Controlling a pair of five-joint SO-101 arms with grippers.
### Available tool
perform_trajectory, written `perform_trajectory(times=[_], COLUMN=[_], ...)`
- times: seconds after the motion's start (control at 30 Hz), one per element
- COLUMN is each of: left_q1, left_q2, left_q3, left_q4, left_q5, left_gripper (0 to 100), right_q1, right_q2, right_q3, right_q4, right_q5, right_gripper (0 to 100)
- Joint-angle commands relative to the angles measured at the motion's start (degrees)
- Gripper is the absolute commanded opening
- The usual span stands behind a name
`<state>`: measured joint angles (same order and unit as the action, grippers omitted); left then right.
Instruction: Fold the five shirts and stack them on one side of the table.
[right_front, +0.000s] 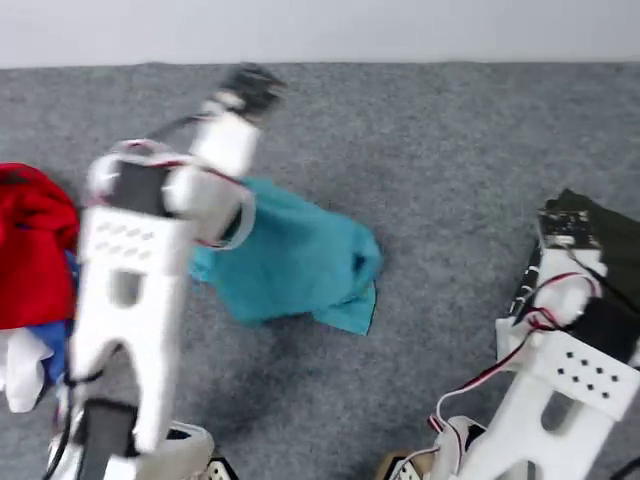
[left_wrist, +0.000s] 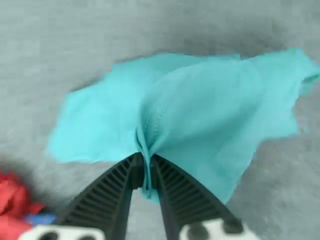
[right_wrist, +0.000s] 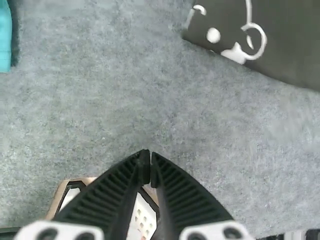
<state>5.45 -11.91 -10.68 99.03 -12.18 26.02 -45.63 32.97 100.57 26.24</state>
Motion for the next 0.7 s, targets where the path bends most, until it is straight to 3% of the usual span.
perform_trajectory(times=[0.0,0.3,0.67], left_q1=[-12.6,-37.5,-44.0], left_q2=[-8.8,-15.3,-9.2], left_q3=[-0.7,4.3,16.3], left_q4=[1.5,1.4,-5.3], left_q5=[-2.5,-9.3,-6.1], left_gripper=[0,0,0], right_q1=[-7.8,-32.4,-54.0], right_q2=[-1.0,-0.4,24.2], right_q3=[-0.4,-0.4,-7.6], right_q4=[2.2,-4.7,-15.7], right_q5=[-0.3,-0.5,0.0], right_gripper=[0.9,0.9,1.0])
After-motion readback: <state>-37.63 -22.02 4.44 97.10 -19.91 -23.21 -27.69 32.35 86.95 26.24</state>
